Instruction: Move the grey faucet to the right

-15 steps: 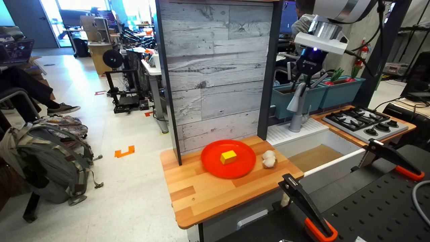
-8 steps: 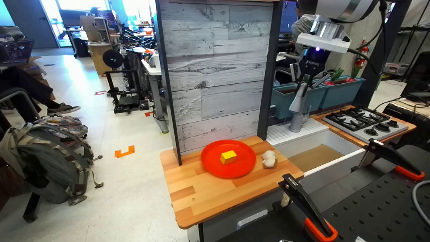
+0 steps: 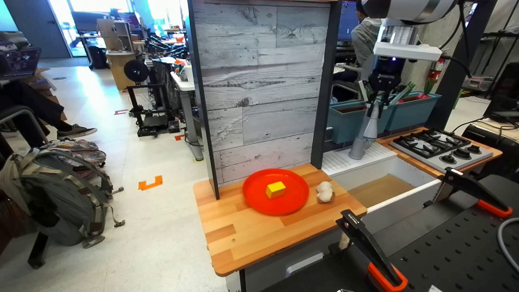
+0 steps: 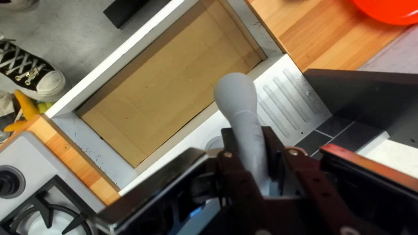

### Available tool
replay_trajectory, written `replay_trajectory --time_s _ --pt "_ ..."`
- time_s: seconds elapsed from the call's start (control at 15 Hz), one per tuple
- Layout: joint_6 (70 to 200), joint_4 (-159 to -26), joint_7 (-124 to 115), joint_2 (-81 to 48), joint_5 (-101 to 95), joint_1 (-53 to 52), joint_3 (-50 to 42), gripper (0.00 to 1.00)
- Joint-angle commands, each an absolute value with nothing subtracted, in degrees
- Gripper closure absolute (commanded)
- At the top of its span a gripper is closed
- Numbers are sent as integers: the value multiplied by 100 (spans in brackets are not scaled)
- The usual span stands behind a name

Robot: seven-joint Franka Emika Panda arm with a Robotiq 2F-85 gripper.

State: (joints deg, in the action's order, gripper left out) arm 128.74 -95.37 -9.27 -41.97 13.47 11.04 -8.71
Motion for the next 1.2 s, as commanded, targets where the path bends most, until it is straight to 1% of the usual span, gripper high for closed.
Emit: replay_trajectory --time_s 0.0,0.6,0.67,0.73,0.8,1.07,1.13 --pt "12230 -9416 -314 -4032 629 1232 -1065 94" --pt "12037 -9228 571 -4134 -98 1227 -1165 94" --pt "12052 -9254 569 -4123 -118 1213 -1169 51" --pt "12062 -9267 561 -4123 -167 1198 -1185 50" --pt "12086 -9280 520 -4120 -240 1183 -1210 45" --pt "12162 -9300 444 -4125 -376 1173 -1201 16" --pt "12161 -9298 449 -4125 -420 1173 -1199 7"
